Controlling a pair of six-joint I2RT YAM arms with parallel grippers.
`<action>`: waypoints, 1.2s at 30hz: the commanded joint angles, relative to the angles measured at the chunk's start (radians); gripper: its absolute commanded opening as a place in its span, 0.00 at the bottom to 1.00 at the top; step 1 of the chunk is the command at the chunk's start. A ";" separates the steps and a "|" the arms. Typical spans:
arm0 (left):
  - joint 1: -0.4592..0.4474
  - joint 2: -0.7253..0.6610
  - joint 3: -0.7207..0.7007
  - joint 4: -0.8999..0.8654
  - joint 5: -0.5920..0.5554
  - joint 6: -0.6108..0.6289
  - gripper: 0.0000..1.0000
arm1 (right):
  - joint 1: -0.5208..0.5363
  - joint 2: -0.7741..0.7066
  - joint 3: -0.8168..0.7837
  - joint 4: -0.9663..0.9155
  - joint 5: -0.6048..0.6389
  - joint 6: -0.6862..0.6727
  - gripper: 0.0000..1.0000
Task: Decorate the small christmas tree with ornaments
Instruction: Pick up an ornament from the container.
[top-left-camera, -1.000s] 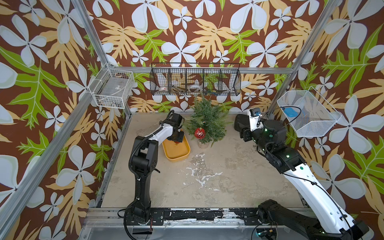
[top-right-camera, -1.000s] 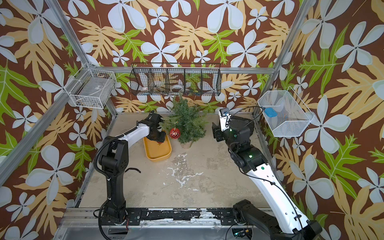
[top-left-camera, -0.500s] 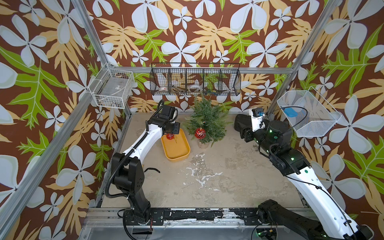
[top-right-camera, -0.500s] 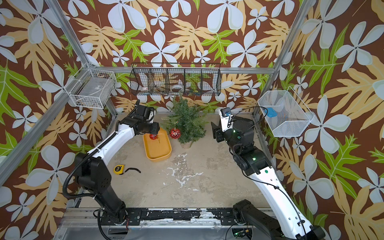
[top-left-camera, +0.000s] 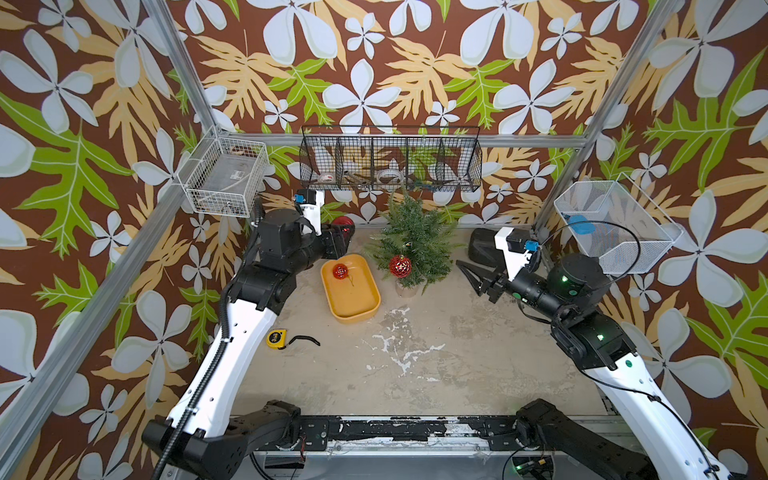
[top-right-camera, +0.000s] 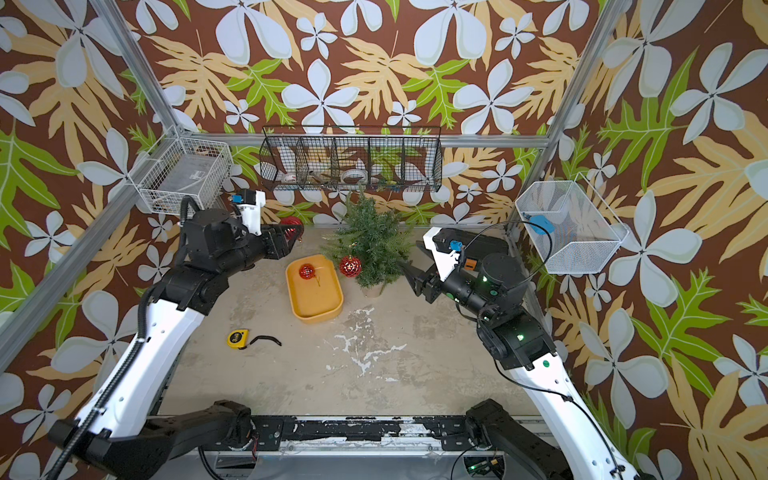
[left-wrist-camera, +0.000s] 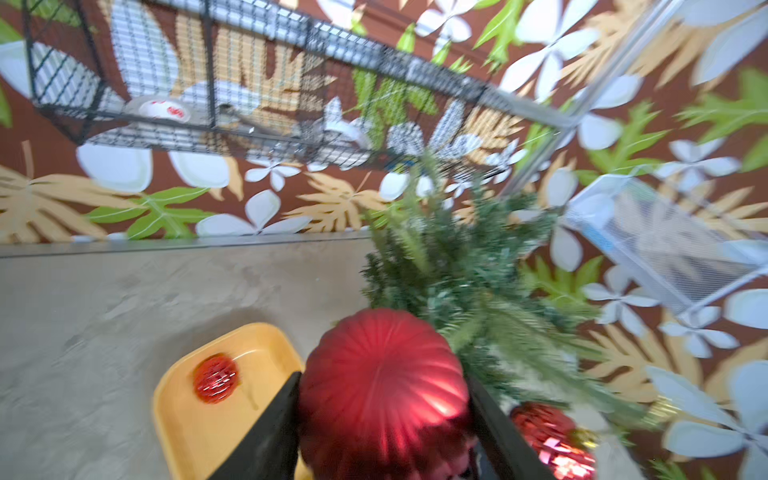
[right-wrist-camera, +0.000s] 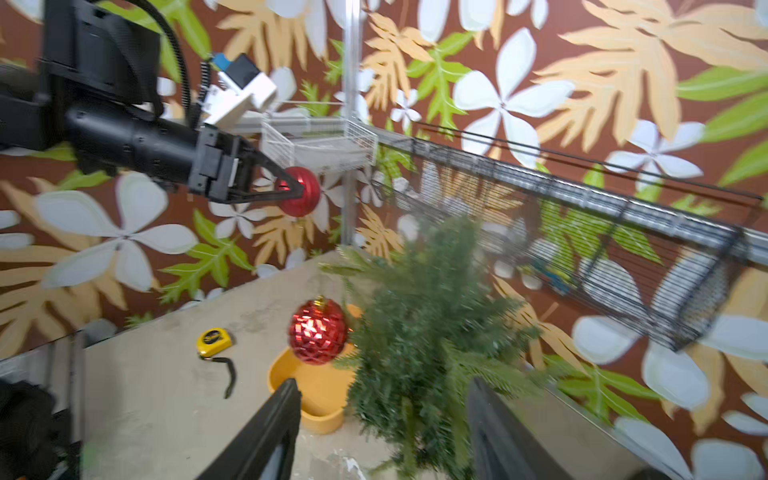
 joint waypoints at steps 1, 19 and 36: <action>0.002 -0.075 -0.043 0.274 0.242 -0.137 0.50 | 0.092 -0.019 -0.010 0.136 -0.099 -0.029 0.65; 0.003 -0.245 -0.135 0.919 0.631 -0.546 0.48 | 0.483 0.201 0.138 0.417 0.024 -0.112 0.63; 0.003 -0.251 -0.145 0.975 0.627 -0.578 0.48 | 0.566 0.412 0.341 0.310 0.038 -0.148 0.44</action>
